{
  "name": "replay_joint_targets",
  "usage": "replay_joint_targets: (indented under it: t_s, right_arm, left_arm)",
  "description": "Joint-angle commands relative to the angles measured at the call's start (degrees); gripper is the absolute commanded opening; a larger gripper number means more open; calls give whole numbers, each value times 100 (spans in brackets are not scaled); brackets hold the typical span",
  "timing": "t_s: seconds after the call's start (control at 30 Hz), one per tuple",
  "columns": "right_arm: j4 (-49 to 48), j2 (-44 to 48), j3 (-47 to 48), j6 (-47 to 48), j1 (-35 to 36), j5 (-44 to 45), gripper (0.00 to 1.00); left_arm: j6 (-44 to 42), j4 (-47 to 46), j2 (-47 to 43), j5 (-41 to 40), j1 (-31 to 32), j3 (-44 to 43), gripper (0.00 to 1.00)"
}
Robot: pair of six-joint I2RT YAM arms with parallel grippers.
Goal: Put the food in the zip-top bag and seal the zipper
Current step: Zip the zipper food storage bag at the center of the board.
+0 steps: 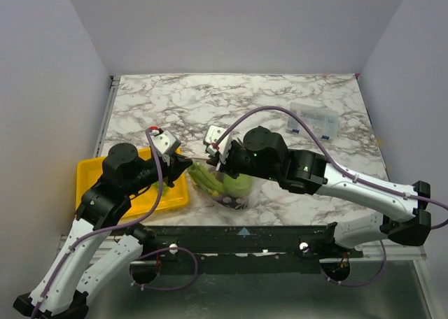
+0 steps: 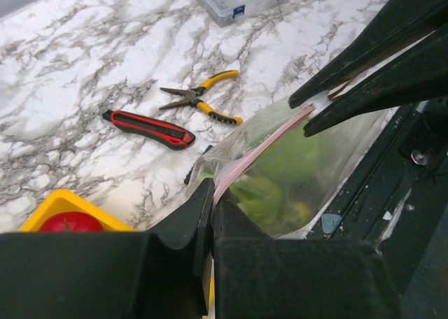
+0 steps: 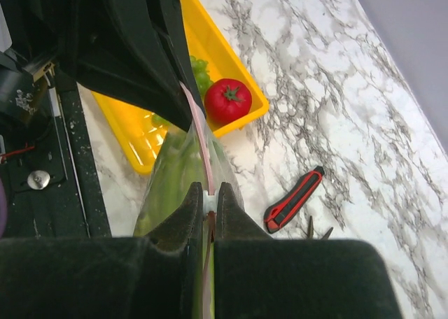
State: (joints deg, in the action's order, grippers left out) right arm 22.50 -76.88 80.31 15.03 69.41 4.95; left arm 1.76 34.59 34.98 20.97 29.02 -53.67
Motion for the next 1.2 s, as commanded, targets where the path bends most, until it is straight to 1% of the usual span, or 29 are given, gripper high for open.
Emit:
replay_joint_targets:
  t_s: [0.0, 0.2, 0.43, 0.53, 0.97, 1.17]
  right_arm:
    - [700, 313, -85, -10, -41, 460, 0]
    - [820, 629, -343, -33, -37, 640, 0]
    - [748, 893, -592, -74, -41, 719, 0]
    - [750, 1063, -672, -84, -39, 735, 0]
    - [1220, 1783, -1134, -183, -38, 1049, 0]
    - [1538, 2107, -1200, -228, -35, 1199, 0]
  left_arm:
    - [-150, -399, -309, -792, -45, 204, 0]
    - [-150, -546, -517, -1177, -45, 411, 0]
    - [-150, -624, -606, -1285, -51, 489, 0]
    - [-332, -611, -607, -1354, -54, 498, 0]
    - [-383, -656, -689, -1406, -54, 551, 0]
    - [-388, -616, -702, -1455, -63, 557, 0]
